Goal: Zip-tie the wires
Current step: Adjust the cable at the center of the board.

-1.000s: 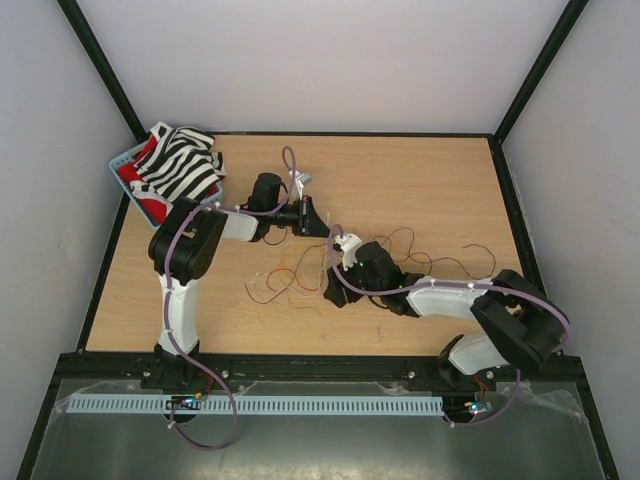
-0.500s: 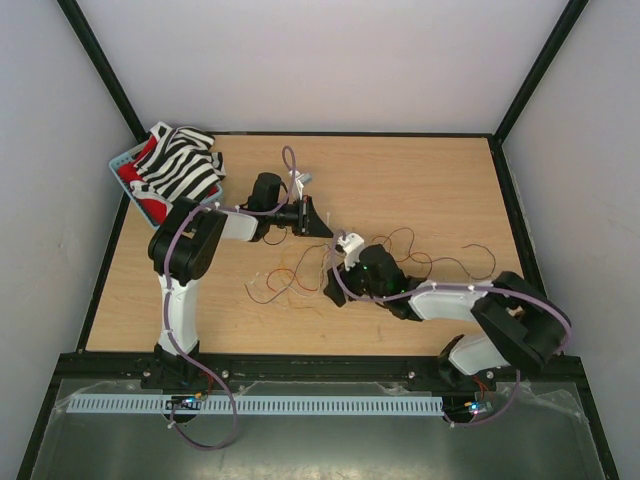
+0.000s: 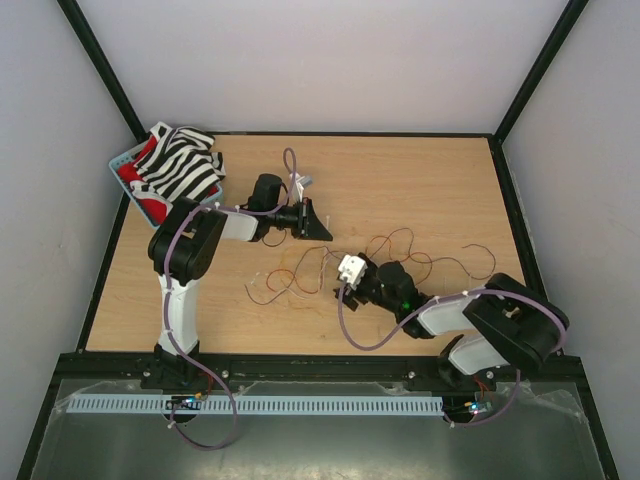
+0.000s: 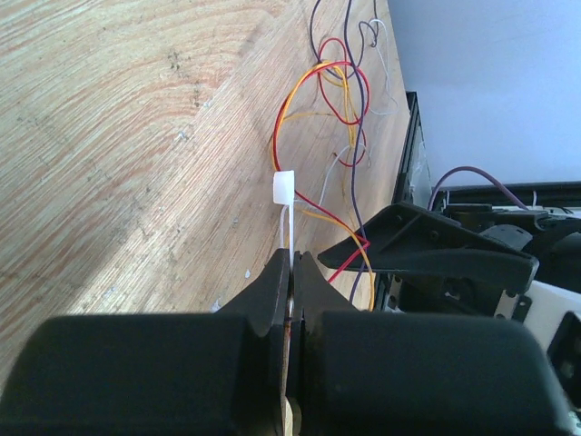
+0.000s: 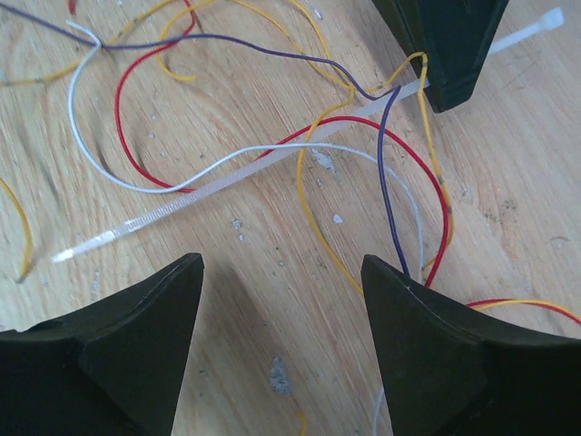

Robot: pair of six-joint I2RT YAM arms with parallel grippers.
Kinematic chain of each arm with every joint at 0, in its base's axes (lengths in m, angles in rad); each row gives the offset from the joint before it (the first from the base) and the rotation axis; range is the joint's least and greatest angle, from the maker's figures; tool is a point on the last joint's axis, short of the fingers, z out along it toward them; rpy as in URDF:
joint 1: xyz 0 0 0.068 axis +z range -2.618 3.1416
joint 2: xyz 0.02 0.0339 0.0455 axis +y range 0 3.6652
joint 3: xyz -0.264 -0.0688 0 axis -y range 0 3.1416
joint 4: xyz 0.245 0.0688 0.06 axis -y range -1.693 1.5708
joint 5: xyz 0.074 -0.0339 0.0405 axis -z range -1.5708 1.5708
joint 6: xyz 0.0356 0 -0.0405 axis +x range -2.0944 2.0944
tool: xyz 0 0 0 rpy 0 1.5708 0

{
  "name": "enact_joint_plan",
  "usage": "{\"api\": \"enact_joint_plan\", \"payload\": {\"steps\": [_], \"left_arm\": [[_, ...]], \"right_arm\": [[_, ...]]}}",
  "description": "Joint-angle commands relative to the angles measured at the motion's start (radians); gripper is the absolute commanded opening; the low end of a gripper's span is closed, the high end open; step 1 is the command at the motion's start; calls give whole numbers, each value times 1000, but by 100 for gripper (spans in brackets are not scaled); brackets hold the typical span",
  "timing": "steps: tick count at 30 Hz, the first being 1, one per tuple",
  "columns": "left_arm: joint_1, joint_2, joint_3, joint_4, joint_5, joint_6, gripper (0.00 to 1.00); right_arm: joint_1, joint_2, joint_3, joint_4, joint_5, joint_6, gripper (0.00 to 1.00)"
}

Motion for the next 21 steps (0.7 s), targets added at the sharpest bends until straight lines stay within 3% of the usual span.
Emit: {"api": "enact_joint_plan", "payload": {"steps": [1, 14, 21], "left_arm": [[1, -40, 24, -33, 28, 3, 0], [4, -53, 35, -83, 50, 10, 0], [5, -51, 46, -98, 75, 7, 0]], "right_arm": [[15, 60, -22, 220, -27, -193, 80], [149, 291, -64, 532, 153, -368, 80], [187, 374, -50, 580, 212, -420, 81]]}}
